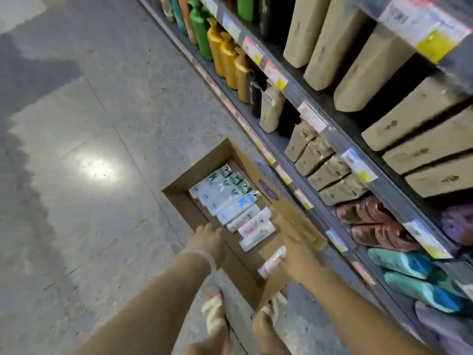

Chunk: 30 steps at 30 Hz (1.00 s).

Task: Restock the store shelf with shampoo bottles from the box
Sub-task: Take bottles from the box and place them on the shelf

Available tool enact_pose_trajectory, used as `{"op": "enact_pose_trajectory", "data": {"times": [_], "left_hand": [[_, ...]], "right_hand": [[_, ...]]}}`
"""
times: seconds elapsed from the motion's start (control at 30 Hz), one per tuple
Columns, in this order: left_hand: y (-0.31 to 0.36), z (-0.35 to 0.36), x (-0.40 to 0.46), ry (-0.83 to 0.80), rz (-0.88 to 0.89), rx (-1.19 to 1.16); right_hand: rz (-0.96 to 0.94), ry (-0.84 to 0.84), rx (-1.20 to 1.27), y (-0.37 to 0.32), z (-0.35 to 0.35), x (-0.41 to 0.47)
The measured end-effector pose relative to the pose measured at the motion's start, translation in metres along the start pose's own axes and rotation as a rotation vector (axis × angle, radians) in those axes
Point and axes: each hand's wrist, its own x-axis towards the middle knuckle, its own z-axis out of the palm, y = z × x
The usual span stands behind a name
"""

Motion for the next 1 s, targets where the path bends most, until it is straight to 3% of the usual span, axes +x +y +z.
{"op": "enact_pose_trajectory", "data": {"times": [0.17,0.3,0.4,0.53,0.7,0.8,1.0], "left_hand": [[0.002,0.054,0.114,-0.12,0.078,0.104],[0.017,0.109,0.202,-0.218,0.234,0.442],[0.031,0.15,0.251,-0.235,0.339,0.569],[0.052,0.207,0.298,-0.228,0.365,0.519],[0.083,0.275,0.331,-0.171,0.329,0.391],[0.095,0.3,0.342,-0.094,0.174,0.188],[0.102,0.322,0.359,-0.151,0.109,0.148]], "right_hand": [[0.138,-0.011,0.034,0.015,0.061,0.087],[0.251,-0.093,0.257,0.025,0.125,0.161],[0.38,-0.049,0.272,0.033,0.166,0.205],[0.635,-0.009,0.593,0.049,0.206,0.249],[0.773,0.041,0.813,0.064,0.255,0.292],[0.891,0.074,0.807,0.057,0.266,0.317],[1.106,0.179,0.729,0.053,0.273,0.35]]}}
